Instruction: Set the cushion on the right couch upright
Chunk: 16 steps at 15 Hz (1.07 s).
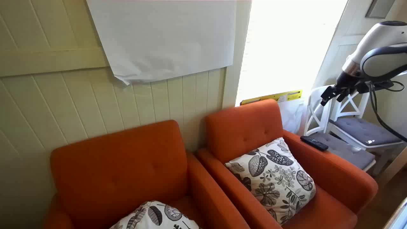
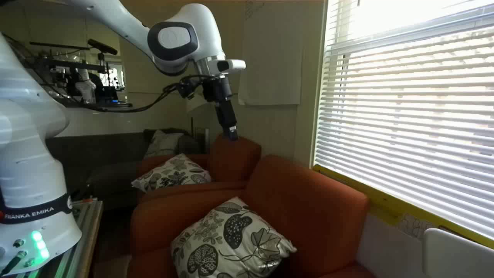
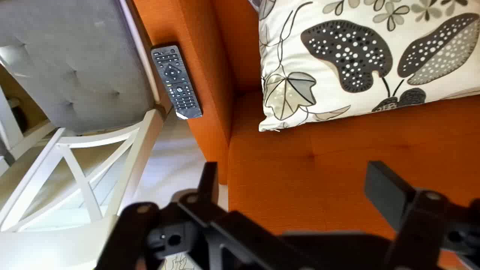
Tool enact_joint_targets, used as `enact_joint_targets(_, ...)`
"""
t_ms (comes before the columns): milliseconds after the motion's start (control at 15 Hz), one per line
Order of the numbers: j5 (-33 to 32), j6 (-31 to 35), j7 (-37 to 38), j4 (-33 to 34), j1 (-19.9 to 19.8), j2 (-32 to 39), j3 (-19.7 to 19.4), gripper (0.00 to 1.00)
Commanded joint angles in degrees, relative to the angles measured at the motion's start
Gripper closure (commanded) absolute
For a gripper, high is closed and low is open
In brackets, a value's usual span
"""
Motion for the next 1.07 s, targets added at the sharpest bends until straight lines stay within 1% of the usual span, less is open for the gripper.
enact_joint_targets(0, -0.16, -0.18, 0.07, 0.11, 0.42, -0.02, -0.41, 0.00)
enact_joint_targets(533, -0.16, -0.18, 0.08, 0.11, 0.42, -0.02, -0.41, 0.00)
enact_joint_targets(867, 1.73, 2.42, -1.13, 2.84, 1.91, 5.75, -0.85, 0.00)
enact_joint_targets(1000, 3.63, 4.26, -2.18, 3.68, 2.96, 8.44, -1.31, 0.00)
